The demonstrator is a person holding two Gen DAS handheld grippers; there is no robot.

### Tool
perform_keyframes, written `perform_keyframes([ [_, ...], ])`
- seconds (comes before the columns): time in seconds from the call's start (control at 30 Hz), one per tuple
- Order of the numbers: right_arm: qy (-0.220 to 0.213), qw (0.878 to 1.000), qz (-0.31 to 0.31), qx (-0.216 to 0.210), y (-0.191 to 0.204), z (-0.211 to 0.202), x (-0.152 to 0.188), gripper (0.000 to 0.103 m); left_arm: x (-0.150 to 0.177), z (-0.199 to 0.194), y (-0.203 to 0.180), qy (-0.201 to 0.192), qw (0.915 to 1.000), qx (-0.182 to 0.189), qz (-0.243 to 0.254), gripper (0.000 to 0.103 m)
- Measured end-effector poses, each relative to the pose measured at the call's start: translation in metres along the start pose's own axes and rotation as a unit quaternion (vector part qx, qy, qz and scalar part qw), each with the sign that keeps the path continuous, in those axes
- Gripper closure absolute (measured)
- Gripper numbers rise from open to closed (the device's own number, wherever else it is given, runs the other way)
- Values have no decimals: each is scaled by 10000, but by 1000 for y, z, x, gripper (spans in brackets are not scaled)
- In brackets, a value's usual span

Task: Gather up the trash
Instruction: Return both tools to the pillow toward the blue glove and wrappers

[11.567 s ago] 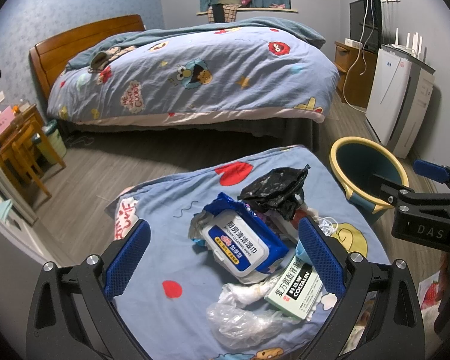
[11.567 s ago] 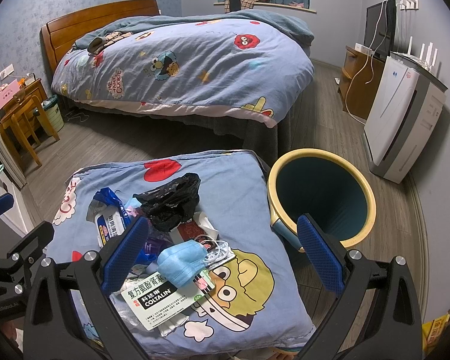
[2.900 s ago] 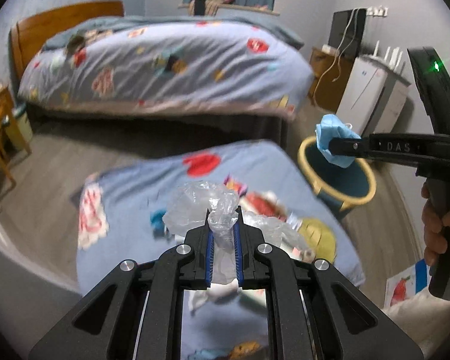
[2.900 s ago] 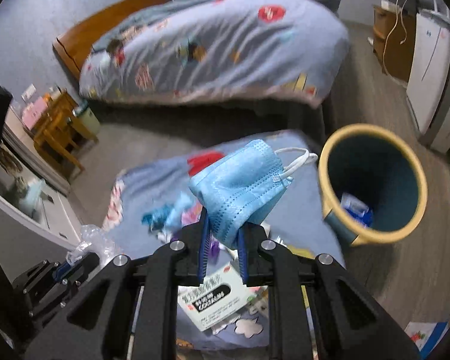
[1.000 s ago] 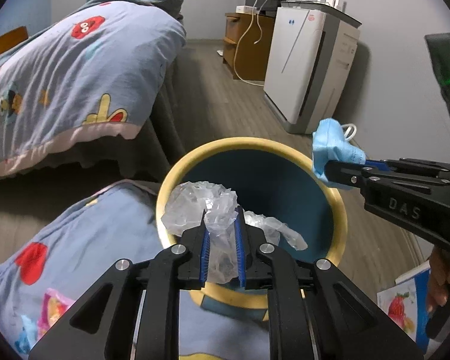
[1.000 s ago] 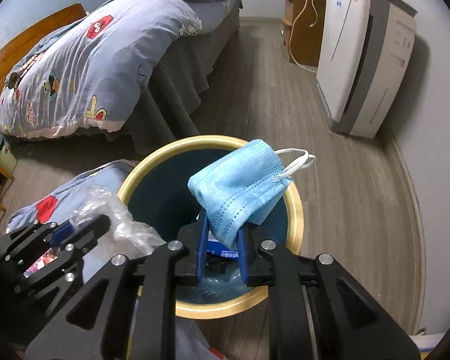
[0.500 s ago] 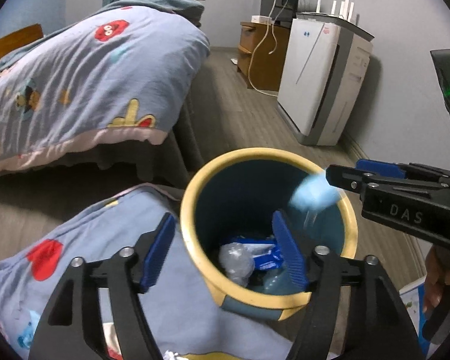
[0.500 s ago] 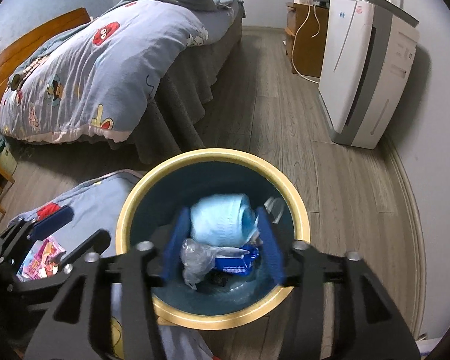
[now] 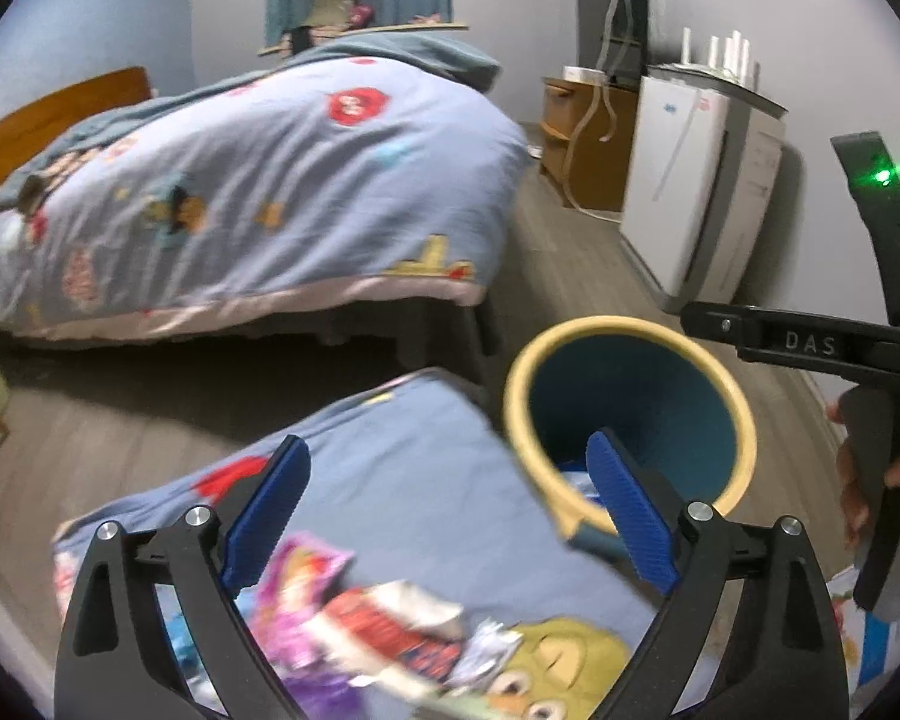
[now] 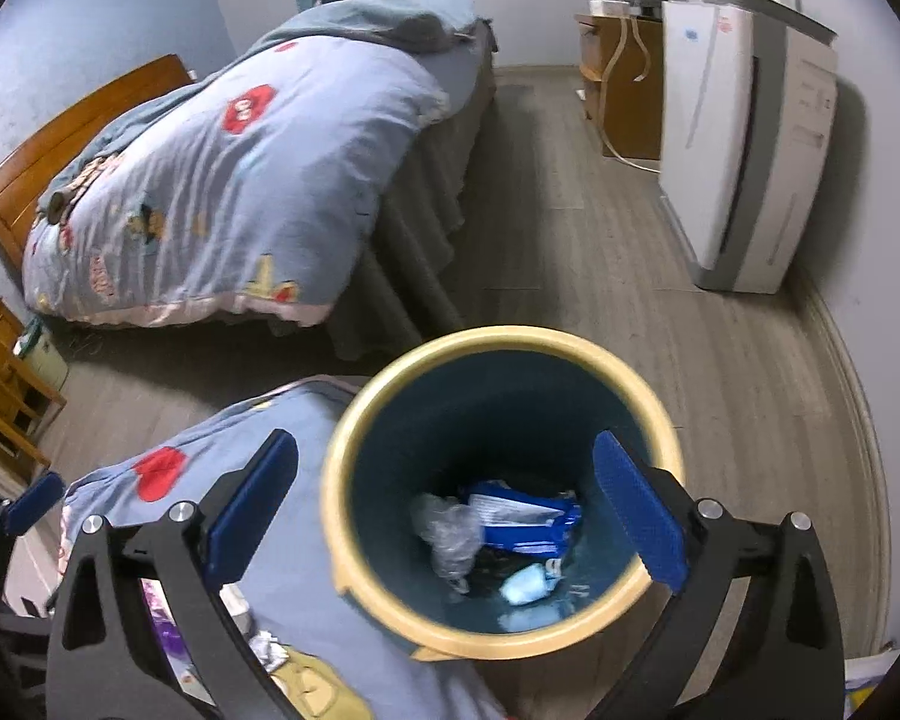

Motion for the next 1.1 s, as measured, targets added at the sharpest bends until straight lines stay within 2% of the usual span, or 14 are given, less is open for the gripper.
perform_keyframes([
  [0.27,210,9987,-304,-353,67,1,23,6,47,-68,83,39,9958,-627,-662,7],
  [0.37,319,9975,-436,-464,92,5,34,6,69,-78,112,148,9920,-923,-848,7],
  [0.47,478,9957,-599,-517,114,12,48,6,92,-77,133,371,9884,-1147,-923,7],
  [0.53,598,9940,-826,-408,128,21,60,6,108,-73,146,535,9864,-1243,-929,7],
  [0.77,849,9872,-1347,-98,148,41,88,6,147,-52,179,963,9803,-1366,-1057,7],
  [0.93,1340,9835,-1195,-208,151,60,108,6,169,-36,196,1187,9756,-1331,-1282,7],
  [1.1,1554,9781,-1382,-30,154,73,124,7,186,-12,201,1396,9717,-1172,-1501,8],
])
Point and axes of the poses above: each gripper's, at about its wrist camera, not at the fingertips, and z roughly the way its jaws point, y to its left, x to its underside, the point moved 3 cm from there along z, roughly the way its jaws point, and after that the axes turned 12 degrees about z, right-handed, at the moved point
